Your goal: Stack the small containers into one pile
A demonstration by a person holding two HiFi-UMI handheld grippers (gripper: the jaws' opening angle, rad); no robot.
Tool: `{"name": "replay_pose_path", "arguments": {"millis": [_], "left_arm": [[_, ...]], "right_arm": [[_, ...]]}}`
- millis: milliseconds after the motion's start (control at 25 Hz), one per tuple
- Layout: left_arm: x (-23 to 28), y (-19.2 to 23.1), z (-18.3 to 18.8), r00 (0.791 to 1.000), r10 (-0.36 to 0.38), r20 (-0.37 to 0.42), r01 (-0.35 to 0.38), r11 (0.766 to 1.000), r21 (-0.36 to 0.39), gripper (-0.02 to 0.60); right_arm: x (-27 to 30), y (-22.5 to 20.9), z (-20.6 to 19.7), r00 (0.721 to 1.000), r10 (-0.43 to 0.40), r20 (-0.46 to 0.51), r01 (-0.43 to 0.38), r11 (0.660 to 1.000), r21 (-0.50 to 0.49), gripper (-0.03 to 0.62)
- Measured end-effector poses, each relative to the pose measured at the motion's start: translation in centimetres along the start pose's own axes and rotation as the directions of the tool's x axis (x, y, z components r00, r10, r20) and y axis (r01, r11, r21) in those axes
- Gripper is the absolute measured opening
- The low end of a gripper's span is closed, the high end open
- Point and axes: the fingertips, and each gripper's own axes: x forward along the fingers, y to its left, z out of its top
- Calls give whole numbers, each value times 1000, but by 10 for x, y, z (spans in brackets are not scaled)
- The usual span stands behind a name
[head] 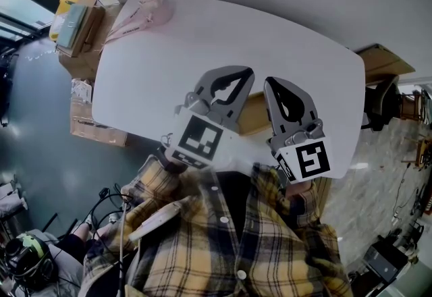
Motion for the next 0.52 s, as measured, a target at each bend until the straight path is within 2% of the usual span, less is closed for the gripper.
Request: {"name": "replay_pose_path", "arguments": {"millis": [320,520], "left_arm": [[4,5,-1,1000,-16,-11,17,996,91,17],[4,8,-11,999,-25,-47,31,991,129,17]], "right_arm": [[-2,-1,-1,1000,4,-5,-4,1000,-2,15],[-11,-5,-1,1000,-21,2,21,1000,3,15]]}}
